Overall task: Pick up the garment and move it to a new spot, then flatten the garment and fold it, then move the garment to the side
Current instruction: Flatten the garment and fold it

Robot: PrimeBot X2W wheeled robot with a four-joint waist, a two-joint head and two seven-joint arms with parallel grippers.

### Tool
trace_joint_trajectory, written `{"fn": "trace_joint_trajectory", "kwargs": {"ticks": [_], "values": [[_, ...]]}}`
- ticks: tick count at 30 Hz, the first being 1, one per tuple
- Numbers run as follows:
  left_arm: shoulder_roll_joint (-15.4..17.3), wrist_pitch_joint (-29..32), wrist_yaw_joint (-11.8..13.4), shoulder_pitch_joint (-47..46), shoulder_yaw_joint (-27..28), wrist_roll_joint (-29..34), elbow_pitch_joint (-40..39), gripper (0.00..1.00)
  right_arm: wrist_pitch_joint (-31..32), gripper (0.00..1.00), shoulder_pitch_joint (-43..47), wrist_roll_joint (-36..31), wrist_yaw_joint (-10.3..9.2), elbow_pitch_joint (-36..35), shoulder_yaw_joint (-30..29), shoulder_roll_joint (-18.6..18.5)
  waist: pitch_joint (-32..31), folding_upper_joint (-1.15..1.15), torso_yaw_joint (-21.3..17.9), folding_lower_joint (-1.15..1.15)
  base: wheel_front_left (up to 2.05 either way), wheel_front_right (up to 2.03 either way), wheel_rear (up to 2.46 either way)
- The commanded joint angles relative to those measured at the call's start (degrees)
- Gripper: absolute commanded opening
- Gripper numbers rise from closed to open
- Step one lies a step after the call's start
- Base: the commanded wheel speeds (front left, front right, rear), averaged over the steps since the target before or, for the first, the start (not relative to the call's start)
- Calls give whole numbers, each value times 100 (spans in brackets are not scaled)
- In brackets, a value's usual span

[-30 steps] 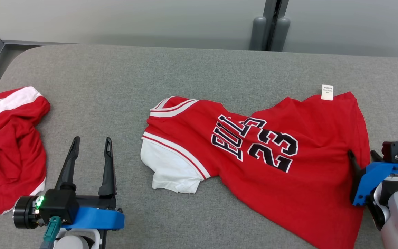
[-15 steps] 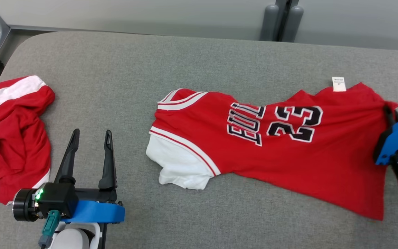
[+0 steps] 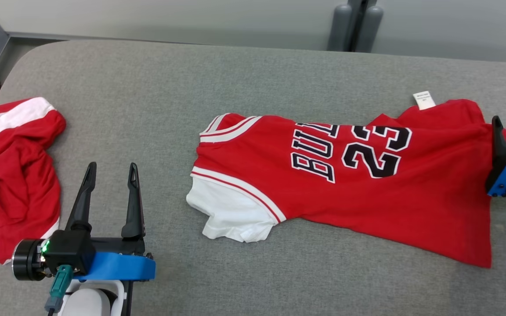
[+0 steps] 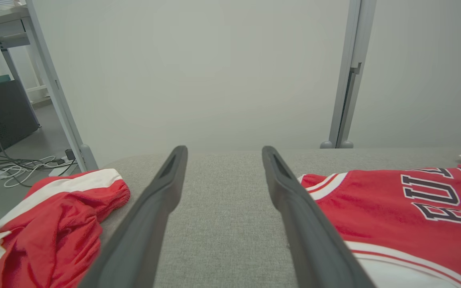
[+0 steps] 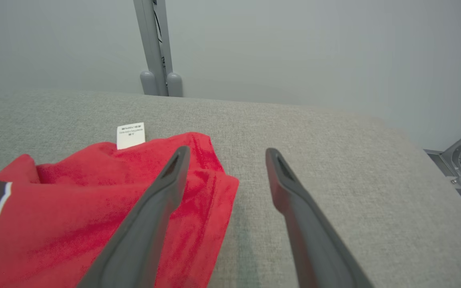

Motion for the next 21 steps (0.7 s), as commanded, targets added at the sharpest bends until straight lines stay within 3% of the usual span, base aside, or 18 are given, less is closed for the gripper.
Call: {"fn": "trace_joint_trajectory", "kwargs": {"ticks": [1, 11, 21], "values": [[-13, -14, 18, 46, 25, 37, -10, 100, -53, 100, 54, -40, -1, -115, -42, 32, -80, 0, -89, -1, 0, 0, 0], [41, -14, 15, 338, 194, 97, -27, 100, -82, 100, 1257, 335, -1, -2677, 55, 693, -473, 0, -427, -1, 0, 0, 0], [74, -15, 29, 623, 303, 134, -77, 100, -82, 100, 2745, 524, -1, -4560, 413, 1370, -741, 0, -544, -1, 0, 0, 0]]}}
